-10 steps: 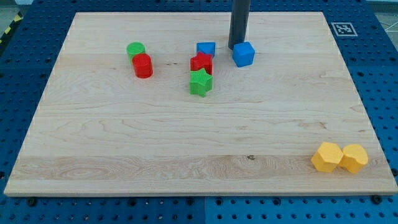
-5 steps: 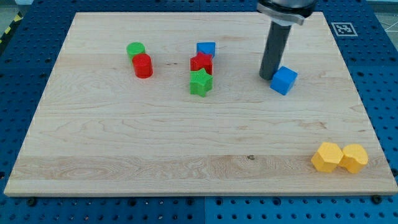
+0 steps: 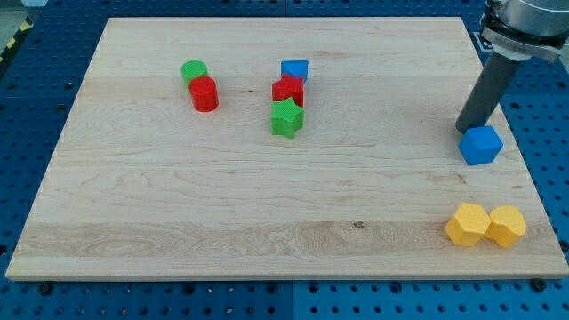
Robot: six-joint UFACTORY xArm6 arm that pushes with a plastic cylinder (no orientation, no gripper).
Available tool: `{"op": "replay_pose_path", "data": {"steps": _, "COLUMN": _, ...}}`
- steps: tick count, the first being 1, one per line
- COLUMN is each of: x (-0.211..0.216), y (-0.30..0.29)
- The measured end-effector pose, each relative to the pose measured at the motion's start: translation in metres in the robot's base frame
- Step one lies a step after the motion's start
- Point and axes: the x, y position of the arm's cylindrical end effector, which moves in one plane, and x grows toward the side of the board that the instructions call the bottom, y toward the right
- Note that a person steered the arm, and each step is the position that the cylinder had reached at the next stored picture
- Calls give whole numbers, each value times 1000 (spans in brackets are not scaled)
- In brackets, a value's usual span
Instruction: Slide the blue cube to the yellow heart
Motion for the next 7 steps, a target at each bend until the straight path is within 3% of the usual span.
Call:
{"op": "replay_pose_path", "data": {"steps": 4, "x": 70, "y": 34}}
{"op": "replay_pose_path", "data": {"steps": 7, "x": 71, "y": 9}}
